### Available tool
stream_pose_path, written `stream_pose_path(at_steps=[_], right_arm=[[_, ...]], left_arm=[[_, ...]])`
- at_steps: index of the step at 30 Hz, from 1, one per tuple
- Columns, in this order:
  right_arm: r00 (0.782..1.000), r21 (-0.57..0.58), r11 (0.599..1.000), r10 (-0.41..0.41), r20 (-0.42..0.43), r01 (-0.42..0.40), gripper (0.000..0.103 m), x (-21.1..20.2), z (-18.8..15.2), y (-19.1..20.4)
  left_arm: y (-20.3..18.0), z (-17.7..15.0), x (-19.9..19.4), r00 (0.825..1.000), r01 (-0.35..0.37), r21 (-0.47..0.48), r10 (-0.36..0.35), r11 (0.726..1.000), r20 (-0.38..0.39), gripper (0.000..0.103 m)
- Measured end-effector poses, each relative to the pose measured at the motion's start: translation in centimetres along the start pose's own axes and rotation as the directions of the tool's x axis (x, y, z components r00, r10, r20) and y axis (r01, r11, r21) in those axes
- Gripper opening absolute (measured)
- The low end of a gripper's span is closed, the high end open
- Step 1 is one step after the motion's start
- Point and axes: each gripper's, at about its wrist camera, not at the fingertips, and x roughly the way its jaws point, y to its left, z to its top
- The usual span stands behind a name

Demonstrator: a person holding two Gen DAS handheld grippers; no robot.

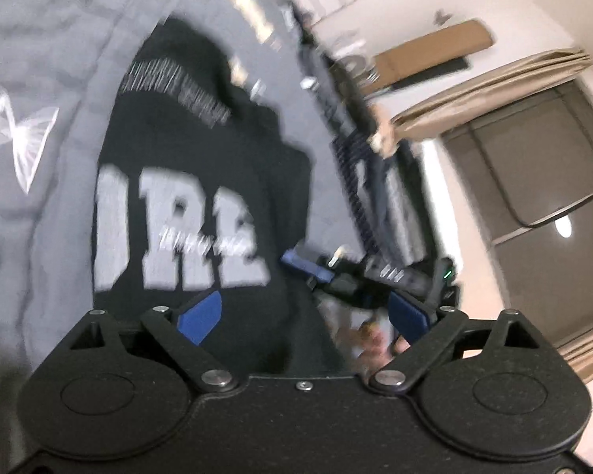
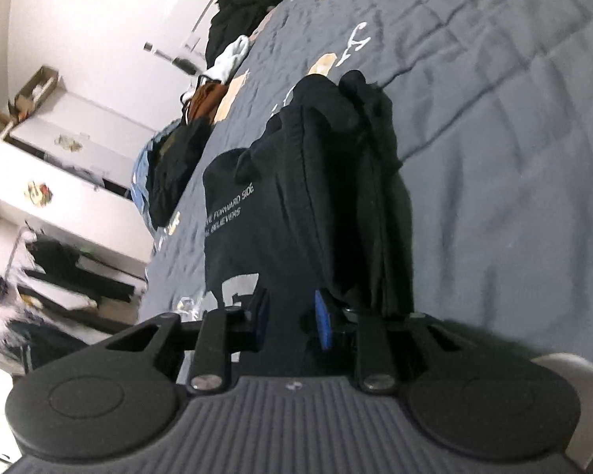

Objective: Fold clothes

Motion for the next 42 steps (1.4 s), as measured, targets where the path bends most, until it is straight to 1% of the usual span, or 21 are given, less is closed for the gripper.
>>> stream_pose_path(at_steps=[3, 4, 6, 9, 10, 13, 16, 17, 18, 20, 23, 27, 31, 33, 35, 37, 40, 42], right_arm=[[1.0, 0.012, 1.0, 0.003, -0.005, -0.003, 0.024, -0.3, 0.6, -0.7], [1.0, 0.011, 1.0, 0.004, -0.006, -0.004, 0.024, -0.2, 0.6, -0.7], [1.0, 0.008, 1.0, 0.007, -0.009, -0.007, 0.024, -0.3, 0.6, -0.8], [1.0, -0.007, 1.0, 0.009, -0.015, -0.009, 0.023, -0.6, 0.5, -0.8], [1.0, -0.017, 1.0, 0.007, -0.02, -0.008, 0.022, -0.7, 0.5, -0.8], [0.999, -0.037, 0.999, -0.003, -0.034, 0.001, 0.022, -1.1, 0.5, -0.8], [0.999, -0.026, 0.999, -0.019, -0.029, 0.018, 0.023, -1.7, 0.7, -0.3], [1.0, -0.03, 0.999, -0.018, -0.015, 0.017, 0.024, -2.1, 0.9, 0.2], [1.0, -0.036, 0.999, -0.011, 0.004, 0.011, 0.027, -2.3, 1.2, 0.8], [0.999, -0.046, 0.999, 0.02, 0.039, -0.019, 0.028, -2.6, 2.1, 1.8], [0.997, -0.073, 0.996, 0.062, 0.043, -0.058, 0.03, -1.8, 4.2, 3.5], [0.994, -0.08, 0.991, 0.106, -0.014, -0.107, 0.035, 1.2, 7.2, 4.3], [0.991, -0.014, 0.992, 0.122, -0.058, -0.123, 0.037, 4.3, 8.9, 2.6], [0.992, 0.025, 0.994, 0.111, -0.065, -0.11, 0.037, 5.4, 9.1, 1.1], [0.99, 0.109, 0.985, 0.138, -0.036, -0.134, 0.037, 5.8, 9.3, -1.1], [0.987, 0.18, 0.971, 0.159, 0.02, -0.16, 0.033, 5.2, 9.5, -3.1], [0.986, 0.242, 0.957, 0.147, 0.079, -0.162, 0.033, 3.6, 10.1, -5.4], [0.984, 0.255, 0.952, 0.145, 0.103, -0.167, 0.033, 2.3, 10.1, -5.6]], left_arm=[[0.8, -1.0, 1.1, 0.998, -0.022, -0.003, 0.022, 1.0, -0.055, 0.09], [0.8, -1.2, 0.9, 0.998, -0.017, -0.005, 0.017, 1.0, -0.065, 0.09], [1.0, -1.8, 0.2, 0.994, -0.016, -0.035, 0.013, 0.999, -0.11, 0.09], [0.6, -2.9, -1.1, 0.985, -0.057, -0.01, 0.054, 0.998, -0.164, 0.09], [0.3, -2.9, -1.4, 0.985, -0.056, 0.0, 0.056, 0.998, -0.163, 0.09], [-0.8, -2.1, -2.4, 0.992, -0.022, 0.024, 0.025, 0.999, -0.125, 0.09], [-1.4, -1.0, -3.0, 0.997, 0.066, 0.011, -0.065, 0.998, -0.043, 0.091], [-1.4, -0.9, -3.0, 0.997, 0.075, 0.007, -0.074, 0.997, -0.025, 0.091], [-1.4, -0.7, -2.7, 0.997, 0.071, 0.009, -0.071, 0.997, -0.015, 0.091], [-1.2, -0.6, -1.8, 0.999, 0.049, 0.006, -0.049, 0.999, -0.022, 0.091], [-0.3, -0.9, 0.2, 0.998, 0.015, -0.027, -0.016, 1.0, -0.062, 0.091], [0.2, -1.5, 1.1, 0.995, -0.03, 0.006, 0.03, 1.0, -0.1, 0.092], [0.5, -1.1, 0.9, 0.995, -0.031, 0.001, 0.031, 1.0, -0.096, 0.092], [0.7, -1.0, 0.9, 0.995, -0.032, -0.007, 0.032, 0.999, -0.093, 0.092], [0.8, -0.9, 0.8, 0.995, -0.032, -0.019, 0.03, 0.999, -0.09, 0.092], [0.6, -0.8, 0.5, 0.996, -0.034, -0.014, 0.033, 0.999, -0.085, 0.092], [0.4, -0.9, 0.2, 0.996, -0.035, -0.004, 0.035, 0.999, -0.083, 0.092], [0.3, -0.8, 0.1, 0.996, -0.035, 0.001, 0.035, 0.999, -0.081, 0.092]])
